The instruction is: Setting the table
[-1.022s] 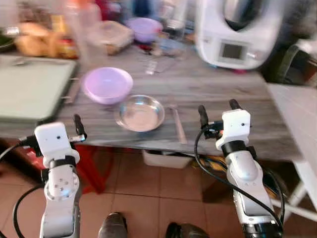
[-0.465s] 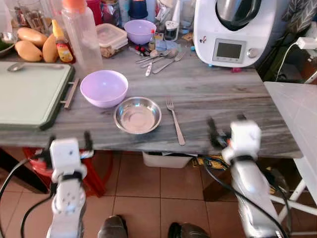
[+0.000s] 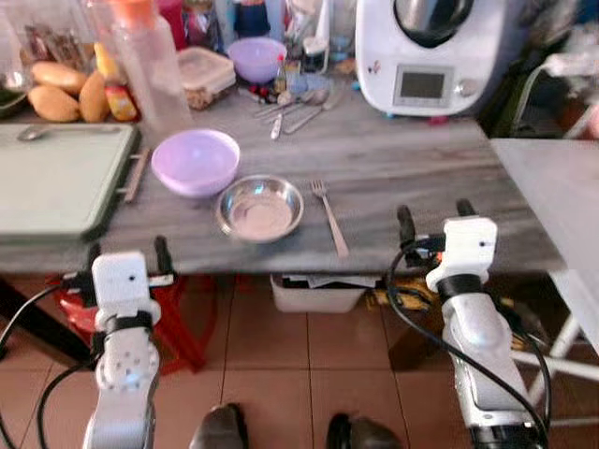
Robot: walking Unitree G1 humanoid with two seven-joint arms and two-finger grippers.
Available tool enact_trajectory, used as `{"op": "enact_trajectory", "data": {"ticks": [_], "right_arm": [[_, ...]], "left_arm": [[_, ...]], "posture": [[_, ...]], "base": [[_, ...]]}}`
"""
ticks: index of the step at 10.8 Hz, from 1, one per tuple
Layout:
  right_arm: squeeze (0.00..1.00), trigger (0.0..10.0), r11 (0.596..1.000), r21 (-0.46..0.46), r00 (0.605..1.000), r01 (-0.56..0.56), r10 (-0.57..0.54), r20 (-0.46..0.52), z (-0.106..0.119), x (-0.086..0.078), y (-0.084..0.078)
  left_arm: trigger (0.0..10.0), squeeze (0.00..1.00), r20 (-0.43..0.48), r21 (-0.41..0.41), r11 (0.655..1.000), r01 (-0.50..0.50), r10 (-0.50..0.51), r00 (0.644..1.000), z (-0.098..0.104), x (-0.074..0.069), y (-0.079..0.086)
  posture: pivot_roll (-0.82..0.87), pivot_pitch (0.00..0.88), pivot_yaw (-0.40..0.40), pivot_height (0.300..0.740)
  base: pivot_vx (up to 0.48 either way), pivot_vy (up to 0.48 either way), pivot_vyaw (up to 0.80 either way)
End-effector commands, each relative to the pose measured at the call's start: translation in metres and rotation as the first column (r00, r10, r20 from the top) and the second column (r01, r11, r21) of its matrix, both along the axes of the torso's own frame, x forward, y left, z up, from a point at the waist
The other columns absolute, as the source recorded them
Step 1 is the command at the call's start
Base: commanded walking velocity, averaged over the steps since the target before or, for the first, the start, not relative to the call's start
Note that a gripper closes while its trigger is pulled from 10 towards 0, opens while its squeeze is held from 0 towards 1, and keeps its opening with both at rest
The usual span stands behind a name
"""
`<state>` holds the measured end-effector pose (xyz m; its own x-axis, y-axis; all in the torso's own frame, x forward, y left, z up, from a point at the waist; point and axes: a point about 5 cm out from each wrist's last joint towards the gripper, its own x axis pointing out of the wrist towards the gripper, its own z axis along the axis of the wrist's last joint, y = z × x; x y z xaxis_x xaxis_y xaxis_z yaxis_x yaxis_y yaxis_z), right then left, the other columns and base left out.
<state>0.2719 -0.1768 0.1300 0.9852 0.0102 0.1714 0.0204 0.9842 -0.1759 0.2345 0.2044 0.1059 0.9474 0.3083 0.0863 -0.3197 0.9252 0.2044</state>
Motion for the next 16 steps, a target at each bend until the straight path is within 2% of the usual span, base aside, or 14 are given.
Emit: {"op": "enact_trajectory", "data": {"ticks": [1,2,3,4,5,6,8,9,10,11,12,13,15,16], "right_arm": [[0.00,10.0,1.000,0.009,1.000,0.025,-0.025,0.003,0.001,-0.001,-0.005],[0.00,10.0,0.999,0.028,0.999,0.047,-0.046,-0.015,-0.004,-0.003,-0.008],[0.00,10.0,0.999,0.017,0.999,0.034,-0.033,-0.038,-0.010,-0.007,-0.006],[0.00,10.0,1.000,0.019,0.999,0.018,-0.017,-0.039,-0.008,-0.005,-0.004],[0.00,10.0,1.000,0.017,0.999,0.011,-0.010,-0.039,-0.007,-0.003,-0.003],[0.00,10.0,1.000,0.016,0.999,-0.003,0.003,-0.039,-0.006,0.001,-0.004],[0.00,10.0,1.000,0.024,0.998,0.014,-0.012,-0.060,-0.010,0.003,-0.006],[0.00,10.0,1.000,0.029,0.996,0.011,-0.009,-0.092,-0.020,0.001,0.001],[0.00,10.0,0.999,0.039,0.997,0.001,0.002,-0.077,-0.015,-0.001,0.002],[0.00,10.0,0.999,0.032,0.998,0.003,-0.001,-0.063,-0.012,-0.004,0.000],[0.00,10.0,0.999,0.025,0.997,0.035,-0.034,-0.069,-0.013,-0.009,-0.007],[0.00,10.0,0.999,0.012,0.995,0.043,-0.042,-0.095,-0.019,-0.019,-0.011],[0.00,10.0,0.999,-0.004,0.994,0.032,-0.033,-0.101,-0.015,-0.025,-0.013],[0.00,10.0,0.999,-0.016,0.993,0.040,-0.042,-0.107,-0.014,-0.031,-0.016]], "left_arm": [[10.0,0.00,-0.001,0.006,1.000,-0.004,0.004,1.000,0.002,-0.003,0.001],[10.0,0.00,-0.008,0.002,1.000,0.016,-0.016,1.000,0.000,-0.005,-0.003],[10.0,0.00,-0.020,0.006,0.994,0.105,-0.105,0.994,-0.001,-0.002,-0.017],[10.0,0.00,-0.026,0.017,0.977,0.211,-0.211,0.977,0.001,0.005,-0.027],[10.0,0.00,-0.023,0.028,0.963,0.268,-0.268,0.963,0.003,0.010,-0.032],[10.0,0.00,-0.020,0.056,0.929,0.366,-0.365,0.931,0.007,0.021,-0.039],[10.0,0.00,-0.050,0.039,0.901,0.432,-0.430,0.901,-0.001,0.028,-0.046],[10.0,0.00,-0.068,0.000,0.901,0.434,-0.433,0.899,-0.016,0.019,-0.060],[10.0,0.00,-0.050,-0.015,0.928,0.373,-0.373,0.926,-0.015,0.014,-0.058],[10.0,0.00,-0.035,-0.029,0.965,0.259,-0.260,0.965,-0.017,0.007,-0.049],[10.0,0.00,-0.047,-0.039,0.988,0.146,-0.148,0.988,-0.021,0.000,-0.034],[10.0,0.00,-0.055,-0.081,0.988,0.128,-0.133,0.990,-0.026,-0.012,-0.022],[10.0,0.00,-0.081,-0.025,0.993,0.117,-0.119,0.990,-0.023,-0.023,-0.009],[10.0,0.00,-0.086,-0.027,0.994,0.110,-0.112,0.990,-0.019,-0.028,-0.005]], "posture": [[0.03,0.103,-0.015,0.740],[0.02,0.110,-0.011,0.740],[0.01,0.112,-0.007,0.740],[0.01,0.105,-0.015,0.740],[0.00,0.102,-0.020,0.740],[0.01,0.094,-0.035,0.740],[0.01,0.102,-0.035,0.740],[0.00,0.095,-0.030,0.740],[-0.01,0.096,-0.022,0.740],[-0.01,0.108,-0.013,0.740],[0.01,0.119,-0.019,0.740],[0.02,0.126,-0.025,0.740],[0.02,0.162,-0.031,0.740],[0.01,0.180,-0.034,0.740]], "base": [[-0.285,0.000,0.00],[-0.274,0.000,0.00],[-0.270,0.000,0.00],[-0.247,0.000,0.00],[-0.244,0.000,0.00],[0.000,0.000,0.00],[0.000,0.000,0.00],[0.000,0.000,0.00],[0.000,0.000,0.00],[0.000,0.000,0.00],[0.000,0.000,0.00],[0.000,0.000,0.00],[0.000,0.000,0.00],[0.000,0.000,0.00]]}}
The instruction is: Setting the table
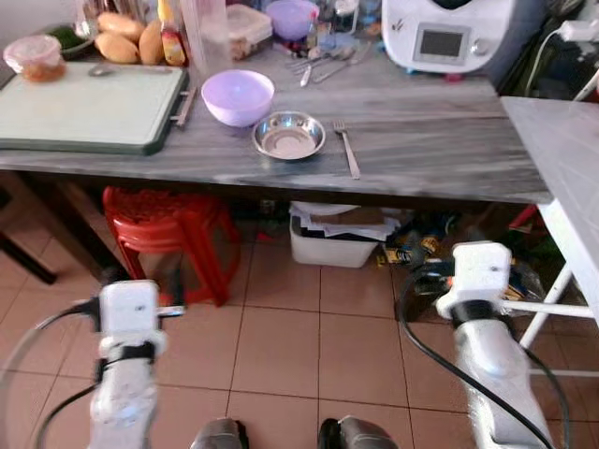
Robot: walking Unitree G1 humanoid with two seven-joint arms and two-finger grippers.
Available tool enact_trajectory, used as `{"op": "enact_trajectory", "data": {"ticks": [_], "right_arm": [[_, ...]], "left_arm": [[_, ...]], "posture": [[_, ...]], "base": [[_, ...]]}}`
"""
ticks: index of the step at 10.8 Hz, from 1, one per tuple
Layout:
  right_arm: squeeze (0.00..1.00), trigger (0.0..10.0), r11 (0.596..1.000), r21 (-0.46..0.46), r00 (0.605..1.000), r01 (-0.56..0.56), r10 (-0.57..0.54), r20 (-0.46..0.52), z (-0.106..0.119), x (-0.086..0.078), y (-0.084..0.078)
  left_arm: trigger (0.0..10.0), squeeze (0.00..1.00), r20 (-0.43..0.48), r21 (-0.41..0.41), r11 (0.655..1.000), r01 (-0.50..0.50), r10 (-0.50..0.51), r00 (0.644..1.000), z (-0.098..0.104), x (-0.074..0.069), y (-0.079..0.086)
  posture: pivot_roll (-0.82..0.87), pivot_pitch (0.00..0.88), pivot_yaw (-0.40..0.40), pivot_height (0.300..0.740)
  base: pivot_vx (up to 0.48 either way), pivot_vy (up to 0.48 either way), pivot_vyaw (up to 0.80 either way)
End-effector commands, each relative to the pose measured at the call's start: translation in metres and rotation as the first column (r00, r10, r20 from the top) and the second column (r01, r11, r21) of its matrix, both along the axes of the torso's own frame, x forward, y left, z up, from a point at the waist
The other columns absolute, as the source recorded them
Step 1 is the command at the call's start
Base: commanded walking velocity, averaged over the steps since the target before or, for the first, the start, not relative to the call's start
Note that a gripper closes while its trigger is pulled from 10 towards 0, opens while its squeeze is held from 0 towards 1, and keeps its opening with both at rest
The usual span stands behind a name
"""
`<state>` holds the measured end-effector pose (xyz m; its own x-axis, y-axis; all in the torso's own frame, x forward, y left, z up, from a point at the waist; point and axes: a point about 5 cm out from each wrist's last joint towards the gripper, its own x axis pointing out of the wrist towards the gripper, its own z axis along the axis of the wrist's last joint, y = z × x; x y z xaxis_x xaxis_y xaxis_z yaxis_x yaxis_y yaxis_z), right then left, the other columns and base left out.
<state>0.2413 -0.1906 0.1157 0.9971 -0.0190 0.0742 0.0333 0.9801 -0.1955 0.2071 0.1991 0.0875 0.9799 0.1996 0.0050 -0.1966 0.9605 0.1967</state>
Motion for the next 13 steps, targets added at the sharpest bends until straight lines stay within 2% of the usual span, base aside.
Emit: {"op": "enact_trajectory", "data": {"ticks": [1,3,5,6,8,10,13], "right_arm": [[0.00,10.0,1.000,-0.015,1.000,-0.006,0.006,-0.017,-0.001,-0.003,-0.001],[0.00,10.0,0.999,-0.030,1.000,-0.023,0.023,-0.010,0.002,0.000,0.003],[0.00,10.0,0.999,-0.028,1.000,-0.024,0.023,-0.008,0.006,0.004,0.003],[0.00,10.0,1.000,0.002,1.000,-0.010,0.010,-0.008,0.006,0.004,0.001],[0.00,10.0,1.000,-0.011,1.000,0.005,-0.005,-0.021,0.005,0.004,-0.002],[0.00,10.0,0.999,-0.026,0.998,0.029,-0.030,-0.046,0.003,0.008,-0.004],[0.00,10.0,1.000,0.005,0.998,0.028,-0.027,-0.050,0.003,0.012,-0.003]], "left_arm": [[10.0,0.00,-0.001,-0.013,1.000,0.024,-0.024,1.000,0.003,-0.001,-0.004],[10.0,0.00,0.023,-0.034,0.996,0.080,-0.080,0.997,0.008,0.006,-0.017],[10.0,0.00,0.026,-0.050,0.993,0.108,-0.107,0.994,0.013,0.009,-0.021],[10.0,0.00,0.024,-0.053,0.992,0.113,-0.112,0.993,0.014,0.011,-0.022],[10.0,0.00,0.009,-0.060,0.996,0.061,-0.060,0.998,0.013,0.014,-0.018],[10.0,0.00,0.007,-0.069,0.995,0.066,-0.066,0.998,0.014,0.015,-0.017],[10.0,0.00,0.008,-0.067,0.996,0.065,-0.064,0.998,0.015,0.018,-0.018]], "posture": [[0.01,0.189,-0.034,0.740],[0.00,0.191,-0.037,0.740],[0.00,0.204,-0.039,0.740],[0.00,0.212,-0.037,0.740],[0.00,0.218,-0.036,0.740],[0.00,0.217,-0.036,0.740],[0.00,0.209,-0.037,0.740]], "base": [[0.000,0.000,0.00],[0.000,0.000,0.80],[0.000,-0.272,0.46],[0.000,0.000,0.00],[0.000,0.000,0.00],[0.000,0.000,0.00],[-0.309,0.000,0.00]]}}
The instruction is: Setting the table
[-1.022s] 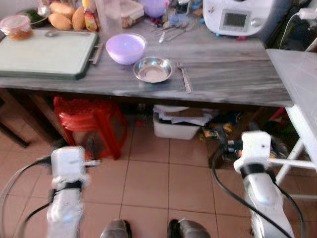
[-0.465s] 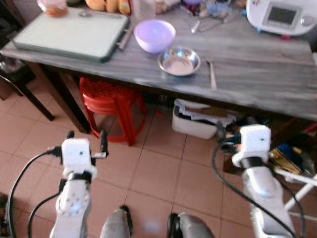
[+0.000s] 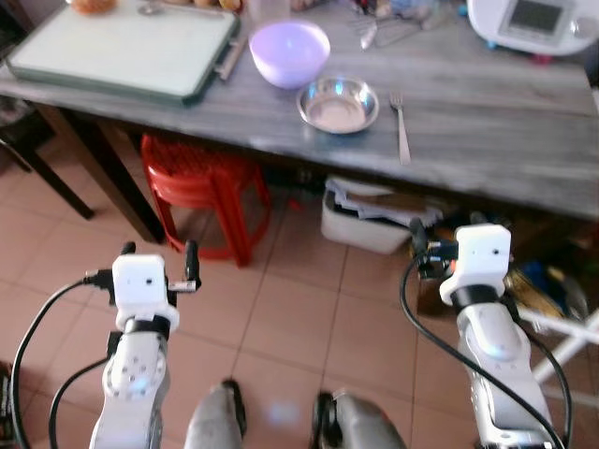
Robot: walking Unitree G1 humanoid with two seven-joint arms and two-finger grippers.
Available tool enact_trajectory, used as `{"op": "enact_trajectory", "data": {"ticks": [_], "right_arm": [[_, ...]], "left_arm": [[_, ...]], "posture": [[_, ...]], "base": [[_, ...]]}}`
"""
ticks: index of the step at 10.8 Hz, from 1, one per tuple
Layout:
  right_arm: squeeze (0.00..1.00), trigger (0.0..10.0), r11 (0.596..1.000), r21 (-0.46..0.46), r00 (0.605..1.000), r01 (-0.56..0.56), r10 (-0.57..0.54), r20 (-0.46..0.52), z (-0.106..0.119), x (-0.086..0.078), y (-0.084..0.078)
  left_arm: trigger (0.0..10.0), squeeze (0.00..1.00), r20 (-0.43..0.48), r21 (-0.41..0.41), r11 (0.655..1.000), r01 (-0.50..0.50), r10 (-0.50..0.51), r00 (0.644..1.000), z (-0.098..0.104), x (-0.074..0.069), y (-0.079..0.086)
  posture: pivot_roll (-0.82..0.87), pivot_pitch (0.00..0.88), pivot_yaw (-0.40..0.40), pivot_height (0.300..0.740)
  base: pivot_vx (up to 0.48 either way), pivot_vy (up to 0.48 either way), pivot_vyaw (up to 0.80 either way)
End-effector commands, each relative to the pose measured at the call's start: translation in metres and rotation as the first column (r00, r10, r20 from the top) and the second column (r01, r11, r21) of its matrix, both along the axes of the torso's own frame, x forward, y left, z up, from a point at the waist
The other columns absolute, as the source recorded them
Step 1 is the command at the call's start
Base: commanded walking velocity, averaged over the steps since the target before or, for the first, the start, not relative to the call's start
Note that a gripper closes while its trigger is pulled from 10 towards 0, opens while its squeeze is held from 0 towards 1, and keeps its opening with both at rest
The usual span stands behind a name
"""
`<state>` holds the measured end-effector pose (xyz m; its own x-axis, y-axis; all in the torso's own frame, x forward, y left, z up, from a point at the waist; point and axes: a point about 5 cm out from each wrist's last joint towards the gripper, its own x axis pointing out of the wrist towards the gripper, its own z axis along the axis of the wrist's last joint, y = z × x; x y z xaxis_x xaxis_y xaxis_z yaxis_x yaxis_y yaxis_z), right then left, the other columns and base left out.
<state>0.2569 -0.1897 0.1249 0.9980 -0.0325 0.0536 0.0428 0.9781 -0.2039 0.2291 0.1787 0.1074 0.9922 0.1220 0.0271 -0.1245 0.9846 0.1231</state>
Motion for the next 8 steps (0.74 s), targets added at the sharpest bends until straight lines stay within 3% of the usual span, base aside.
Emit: {"op": "enact_trajectory", "data": {"ticks": [1,3,5,8], "right_arm": [[0.00,10.0,1.000,-0.008,1.000,0.022,-0.022,-0.022,-0.005,-0.002,-0.002],[0.00,10.0,0.999,-0.024,0.998,0.046,-0.047,-0.049,-0.007,0.005,-0.001],[0.00,10.0,0.995,-0.051,0.997,0.080,-0.081,-0.014,-0.001,0.012,-0.003],[0.00,10.0,1.000,-0.002,1.000,0.022,-0.022,0.009,-0.004,0.016,0.007]], "left_arm": [[10.0,0.00,-0.027,0.005,1.000,-0.013,0.014,1.000,-0.005,-0.003,0.003],[10.0,0.00,-0.024,0.005,1.000,-0.013,0.013,1.000,-0.004,-0.002,0.003],[10.0,0.00,-0.019,0.000,1.000,-0.013,0.013,1.000,-0.003,0.001,0.001],[10.0,0.00,0.017,-0.034,0.999,0.024,-0.024,1.000,-0.002,0.017,-0.011]], "posture": [[0.00,0.206,-0.037,0.740],[0.00,0.213,-0.035,0.740],[0.00,0.191,-0.034,0.740],[0.00,0.120,-0.032,0.740]], "base": [[-0.322,0.000,0.00],[-0.322,0.000,0.00],[-0.321,0.000,0.00],[0.000,0.000,0.00]]}}
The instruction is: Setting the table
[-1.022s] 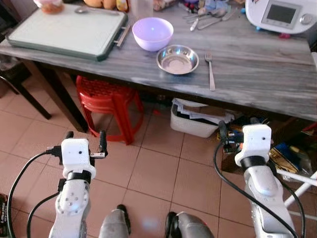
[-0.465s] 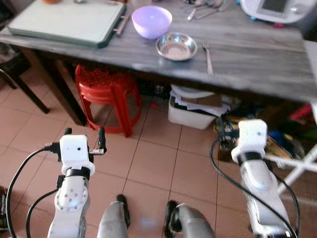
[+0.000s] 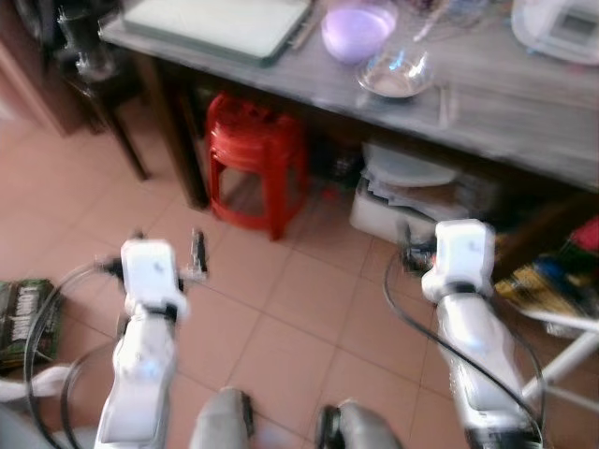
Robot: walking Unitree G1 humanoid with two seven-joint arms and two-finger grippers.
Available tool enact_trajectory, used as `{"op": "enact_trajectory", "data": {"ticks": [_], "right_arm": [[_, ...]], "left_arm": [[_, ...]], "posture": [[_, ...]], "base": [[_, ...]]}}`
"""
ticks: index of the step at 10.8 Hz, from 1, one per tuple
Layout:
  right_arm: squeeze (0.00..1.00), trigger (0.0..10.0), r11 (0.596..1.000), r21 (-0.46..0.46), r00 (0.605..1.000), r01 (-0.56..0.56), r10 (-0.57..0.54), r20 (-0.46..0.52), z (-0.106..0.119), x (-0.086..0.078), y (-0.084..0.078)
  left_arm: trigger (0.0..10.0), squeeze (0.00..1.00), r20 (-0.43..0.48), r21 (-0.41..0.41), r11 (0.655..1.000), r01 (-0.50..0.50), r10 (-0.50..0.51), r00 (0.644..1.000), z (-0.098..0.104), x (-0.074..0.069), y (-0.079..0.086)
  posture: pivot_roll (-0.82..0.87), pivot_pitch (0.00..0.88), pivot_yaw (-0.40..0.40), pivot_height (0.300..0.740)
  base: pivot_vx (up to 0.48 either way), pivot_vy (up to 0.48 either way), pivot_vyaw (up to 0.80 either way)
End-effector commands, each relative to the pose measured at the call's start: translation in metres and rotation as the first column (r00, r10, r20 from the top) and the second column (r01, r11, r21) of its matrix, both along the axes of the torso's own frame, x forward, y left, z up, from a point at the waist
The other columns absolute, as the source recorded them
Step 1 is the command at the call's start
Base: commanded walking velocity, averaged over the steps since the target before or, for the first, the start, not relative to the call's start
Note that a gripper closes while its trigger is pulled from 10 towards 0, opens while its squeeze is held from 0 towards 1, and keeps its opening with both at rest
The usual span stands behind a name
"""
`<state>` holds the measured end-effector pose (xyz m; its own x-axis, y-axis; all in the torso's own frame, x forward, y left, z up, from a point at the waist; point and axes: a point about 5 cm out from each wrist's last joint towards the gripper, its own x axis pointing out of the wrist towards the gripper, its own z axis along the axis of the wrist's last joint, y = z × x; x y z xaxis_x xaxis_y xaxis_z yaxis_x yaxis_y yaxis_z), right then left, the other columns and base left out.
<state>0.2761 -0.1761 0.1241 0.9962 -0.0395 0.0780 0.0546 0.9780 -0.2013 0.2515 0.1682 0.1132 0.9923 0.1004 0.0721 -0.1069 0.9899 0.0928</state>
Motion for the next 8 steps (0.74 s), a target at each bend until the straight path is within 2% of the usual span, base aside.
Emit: {"op": "enact_trajectory", "data": {"ticks": [1,2,3,4,6,8], "right_arm": [[0.00,10.0,1.000,-0.002,1.000,0.006,-0.006,0.008,0.000,0.004,-0.002],[0.00,10.0,1.000,-0.007,1.000,-0.004,0.004,0.029,0.001,0.013,0.004],[0.00,10.0,1.000,-0.001,0.999,-0.007,0.007,0.033,0.003,0.016,0.005],[0.00,10.0,1.000,0.001,0.999,-0.011,0.011,0.032,0.003,0.014,0.005],[0.00,10.0,1.000,0.002,0.999,-0.031,0.031,0.011,-0.003,0.004,0.006],[0.00,10.0,1.000,-0.001,1.000,-0.024,0.024,0.013,-0.010,-0.001,0.004]], "left_arm": [[10.0,0.00,-0.013,-0.012,1.000,0.014,-0.015,1.000,-0.005,0.003,-0.006],[10.0,0.00,0.008,0.006,0.999,0.033,-0.033,0.999,-0.004,0.011,-0.012],[10.0,0.00,0.020,0.005,0.998,0.068,-0.068,0.997,-0.002,0.015,-0.016],[10.0,0.00,0.027,-0.016,0.994,0.109,-0.109,0.994,-0.001,0.013,-0.019],[10.0,0.00,0.001,-0.033,0.990,0.139,-0.139,0.990,-0.008,0.002,-0.024],[10.0,0.00,-0.028,-0.070,0.991,0.116,-0.119,0.993,-0.020,-0.004,-0.023]], "posture": [[0.00,0.083,-0.029,0.740],[0.00,0.058,-0.030,0.740],[0.00,0.046,-0.030,0.740],[-0.01,0.068,-0.026,0.740],[-0.01,0.094,-0.027,0.740],[-0.01,0.067,-0.024,0.740]], "base": [[0.000,0.000,0.00],[0.000,0.000,0.00],[0.000,0.000,0.00],[0.000,0.000,-0.80],[0.000,-0.429,-0.80],[0.000,-0.467,-0.80]]}}
